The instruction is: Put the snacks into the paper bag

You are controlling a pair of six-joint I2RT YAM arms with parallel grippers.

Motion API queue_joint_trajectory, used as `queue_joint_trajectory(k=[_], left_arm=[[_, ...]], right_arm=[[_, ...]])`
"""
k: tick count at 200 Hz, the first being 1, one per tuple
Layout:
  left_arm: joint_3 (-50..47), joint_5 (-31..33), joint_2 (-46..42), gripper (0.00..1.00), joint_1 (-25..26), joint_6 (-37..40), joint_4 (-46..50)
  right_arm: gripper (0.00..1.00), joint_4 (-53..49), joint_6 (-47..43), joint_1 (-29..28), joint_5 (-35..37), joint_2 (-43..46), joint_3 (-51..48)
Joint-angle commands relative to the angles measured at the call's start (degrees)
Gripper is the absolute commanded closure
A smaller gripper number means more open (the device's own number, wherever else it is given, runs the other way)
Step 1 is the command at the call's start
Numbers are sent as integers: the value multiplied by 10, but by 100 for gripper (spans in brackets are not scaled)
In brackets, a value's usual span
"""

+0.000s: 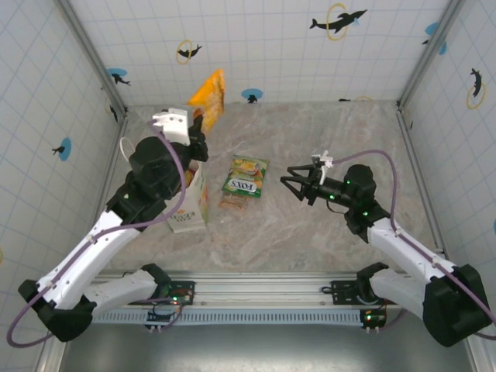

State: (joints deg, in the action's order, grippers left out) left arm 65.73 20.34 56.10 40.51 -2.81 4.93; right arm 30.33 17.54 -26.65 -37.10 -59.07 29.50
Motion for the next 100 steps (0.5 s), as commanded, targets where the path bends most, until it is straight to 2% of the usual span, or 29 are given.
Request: queue_joint_trajectory(k=[1, 23, 46, 100], left_arm=[[-6, 74, -34, 97, 4, 61, -58], [-28, 118, -55, 97, 3, 88, -92], [-22, 181, -53, 97, 3, 93, -64], [-35, 230, -49, 96, 4, 4, 65]], right_arm=[[49, -5, -24, -17, 26, -17, 32], [49, -1, -21, -28, 27, -33, 36], [49, -2, -22, -37, 27, -41, 38], [49, -8, -29, -42, 30, -49, 37]])
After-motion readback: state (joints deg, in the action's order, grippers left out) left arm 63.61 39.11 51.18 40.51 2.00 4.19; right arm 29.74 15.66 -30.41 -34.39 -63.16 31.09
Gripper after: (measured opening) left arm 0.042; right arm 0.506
